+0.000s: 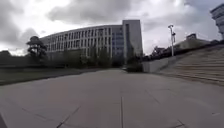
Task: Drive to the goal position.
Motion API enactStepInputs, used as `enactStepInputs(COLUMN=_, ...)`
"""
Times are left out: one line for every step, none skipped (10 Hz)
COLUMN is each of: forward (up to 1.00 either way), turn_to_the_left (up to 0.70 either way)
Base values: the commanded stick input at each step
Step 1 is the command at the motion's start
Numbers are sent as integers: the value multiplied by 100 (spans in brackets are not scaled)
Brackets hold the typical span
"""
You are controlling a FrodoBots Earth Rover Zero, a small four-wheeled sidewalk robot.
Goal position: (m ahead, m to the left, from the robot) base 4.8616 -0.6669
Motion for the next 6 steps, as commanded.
enactStepInputs(forward=70, turn_to_the_left=0)
enactStepInputs(forward=70, turn_to_the_left=0)
enactStepInputs(forward=70, turn_to_the_left=0)
enactStepInputs(forward=70, turn_to_the_left=0)
enactStepInputs(forward=70, turn_to_the_left=0)
enactStepInputs(forward=70, turn_to_the_left=0)
